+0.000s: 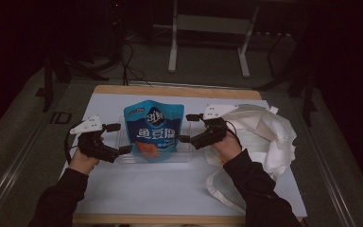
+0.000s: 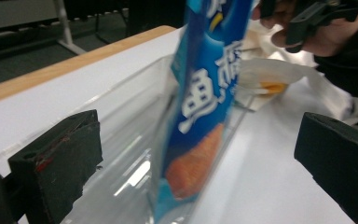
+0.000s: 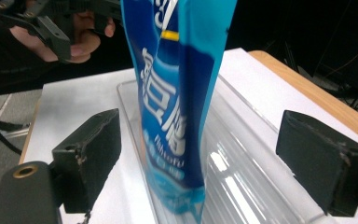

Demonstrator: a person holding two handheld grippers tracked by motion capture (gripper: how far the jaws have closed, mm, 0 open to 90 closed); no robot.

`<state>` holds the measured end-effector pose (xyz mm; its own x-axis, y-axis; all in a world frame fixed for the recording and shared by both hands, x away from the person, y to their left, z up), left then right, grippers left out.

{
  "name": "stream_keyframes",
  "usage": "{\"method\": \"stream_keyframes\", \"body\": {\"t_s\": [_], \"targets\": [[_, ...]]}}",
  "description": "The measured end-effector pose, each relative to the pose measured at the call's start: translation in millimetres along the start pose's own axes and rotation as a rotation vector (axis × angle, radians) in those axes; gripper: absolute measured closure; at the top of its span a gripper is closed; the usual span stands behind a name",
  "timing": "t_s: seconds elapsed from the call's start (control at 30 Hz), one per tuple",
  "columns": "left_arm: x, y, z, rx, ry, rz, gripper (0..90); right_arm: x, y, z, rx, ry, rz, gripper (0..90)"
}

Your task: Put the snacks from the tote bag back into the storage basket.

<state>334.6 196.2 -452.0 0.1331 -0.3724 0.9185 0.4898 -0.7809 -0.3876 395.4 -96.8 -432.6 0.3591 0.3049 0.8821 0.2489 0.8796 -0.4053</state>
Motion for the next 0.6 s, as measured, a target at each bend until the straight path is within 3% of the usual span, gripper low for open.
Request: {"method": "stream_keyframes", "body": {"t_s": [0.3, 0.47, 0.6], "targets": [[-10.6, -10.1, -25.8, 0.008, 0.0, -0.014, 1.1, -13.8, -14.6, 5.1, -0.01, 0.01, 0.005, 14.3], [-22.7, -11.2, -37.9, -0.015, 0.011, 0.002, 1.1, -24.4, -20.5, 8.8, -0.012, 0.012, 0.019, 14.4], [-27.3, -12.8, -44.3, -0.03, -0.002, -0.009, 1.1, -30.3, -25.5, 10.8, -0.009, 0.017, 0.017, 14.3]]}}
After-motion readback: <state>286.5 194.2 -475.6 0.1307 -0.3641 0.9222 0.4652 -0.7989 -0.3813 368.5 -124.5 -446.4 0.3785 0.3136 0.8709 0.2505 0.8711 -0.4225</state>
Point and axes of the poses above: each handheld gripper's, and its own axes: y roughly forward along the jaws, x roughly out of its top, z roughly to its left, the point moved 5 cm from there along y, roughly forward along the jaws, and after that the axes turned 13 degrees about y, right-handed, at the moved point
